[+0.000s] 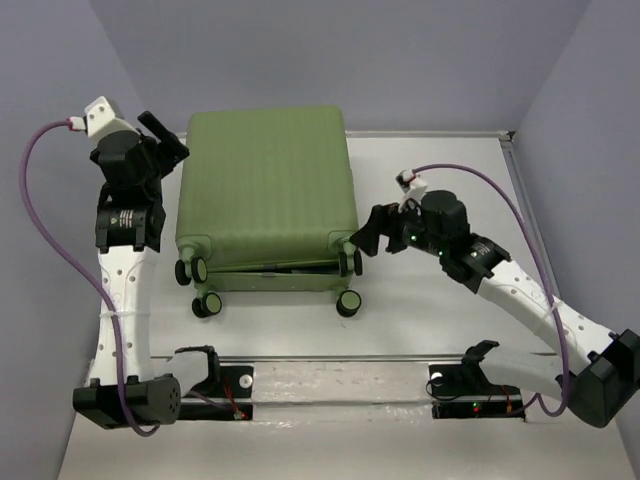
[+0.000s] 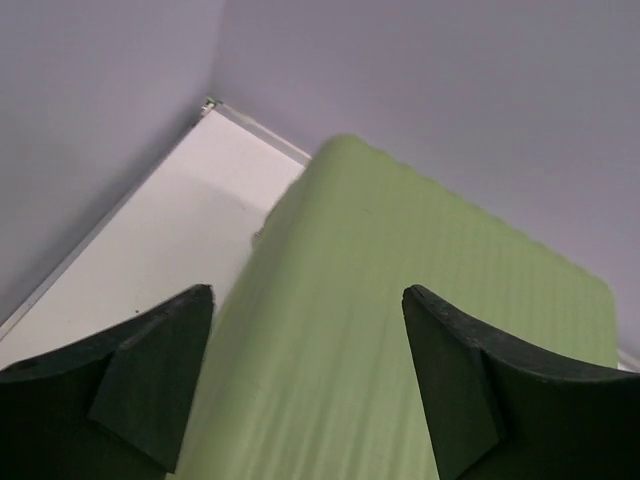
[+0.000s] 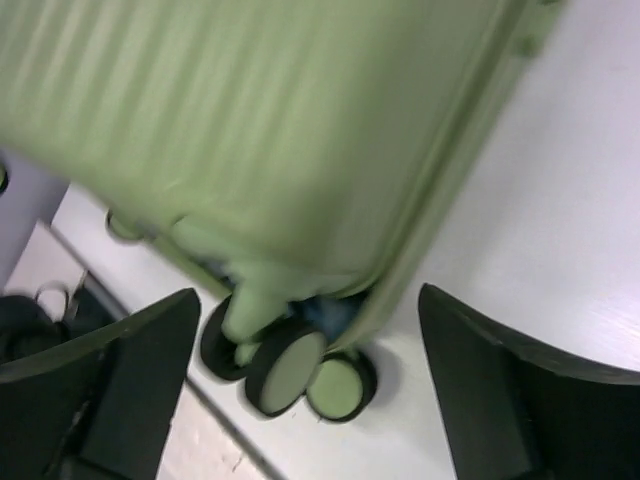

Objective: Pack the luggage

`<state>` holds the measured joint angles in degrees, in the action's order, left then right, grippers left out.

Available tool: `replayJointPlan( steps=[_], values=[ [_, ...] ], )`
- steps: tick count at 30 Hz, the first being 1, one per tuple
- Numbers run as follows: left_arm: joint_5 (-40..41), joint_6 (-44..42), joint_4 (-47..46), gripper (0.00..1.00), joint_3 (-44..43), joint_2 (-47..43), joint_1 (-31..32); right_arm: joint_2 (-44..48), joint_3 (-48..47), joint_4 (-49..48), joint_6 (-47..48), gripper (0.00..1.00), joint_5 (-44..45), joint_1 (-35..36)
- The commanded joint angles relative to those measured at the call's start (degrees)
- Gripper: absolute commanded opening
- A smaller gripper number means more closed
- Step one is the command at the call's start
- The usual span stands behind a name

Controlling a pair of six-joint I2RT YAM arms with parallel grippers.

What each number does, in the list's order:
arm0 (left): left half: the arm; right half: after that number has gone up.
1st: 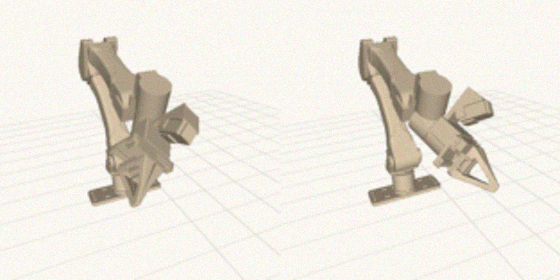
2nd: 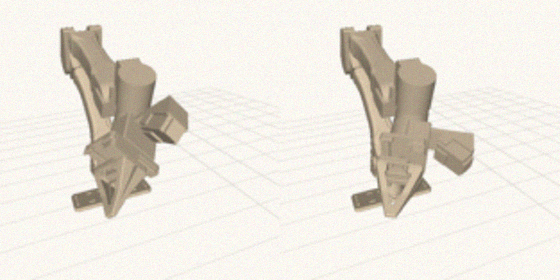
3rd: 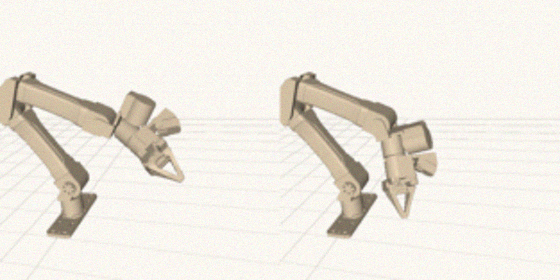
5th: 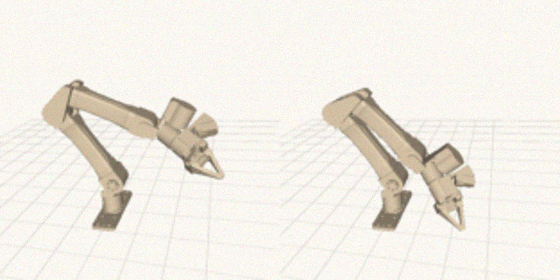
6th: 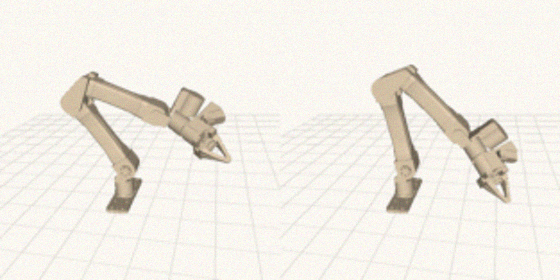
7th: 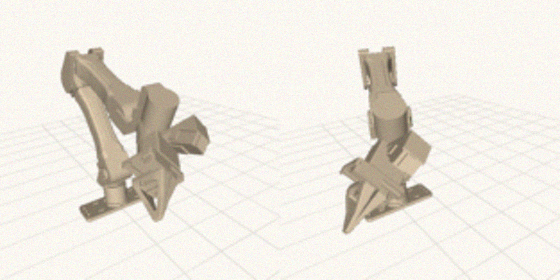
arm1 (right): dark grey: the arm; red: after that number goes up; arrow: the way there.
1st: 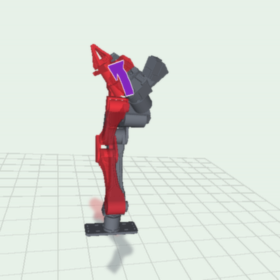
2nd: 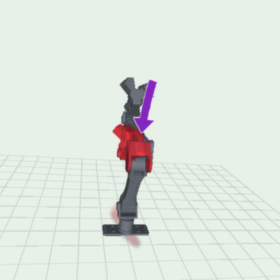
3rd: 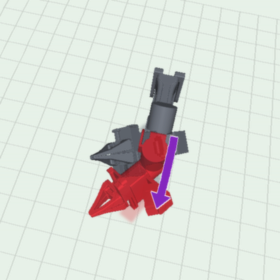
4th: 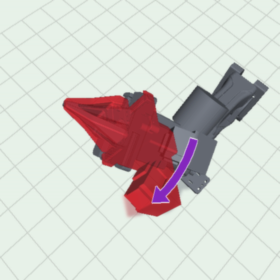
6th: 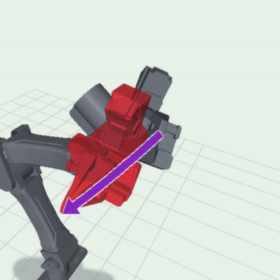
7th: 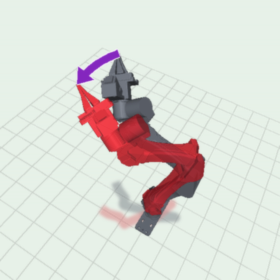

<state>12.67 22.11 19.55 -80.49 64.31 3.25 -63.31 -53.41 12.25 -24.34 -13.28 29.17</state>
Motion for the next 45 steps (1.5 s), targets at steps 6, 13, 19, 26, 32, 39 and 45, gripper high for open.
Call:
replayJointPlan(
  steps=[6, 13, 19, 26, 32, 39, 45],
  values=[
    [-12.4, 8.74, -7.51, 0.93, 15.43, -7.97, -15.1, -4.88, -3.37, 8.75, 4.48, 1.0, 16.94, 19.17],
    [-11.43, 7.86, -8.74, 0.94, 22.03, -11.93, -15.46, -11.38, -5.47, 9.55, 2.81, 0.99, 26.72, 20.49],
    [-12.4, 6.99, -9.0, 0.94, 25.29, -13.42, -15.46, -12.89, -6.89, 6.56, 1.49, 0.79, 29.27, 20.49],
    [-12.75, 6.46, -9.53, 0.95, 27.75, -14.83, -15.46, -15.08, -8.99, 6.73, 3.77, 0.92, 26.29, 22.24],
    [-14.08, 6.11, -9.53, 0.95, 29.33, -16.15, -15.46, -14.39, -10.76, 8.05, 3.51, 0.22, 29.97, 23.65],
    [-15.29, 5.4, -8.74, 0.95, 29.34, -18.61, -15.46, -4.73, -5.58, 12.7, 2.89, 0.07, 39.02, 21.47],
    [-19.6, 5.66, -7.95, 0.95, 29.07, -20.02, -15.37, 8.71, -0.57, 16.49, 2.54, 0.07, 37.99, 8.91]
  ],
)
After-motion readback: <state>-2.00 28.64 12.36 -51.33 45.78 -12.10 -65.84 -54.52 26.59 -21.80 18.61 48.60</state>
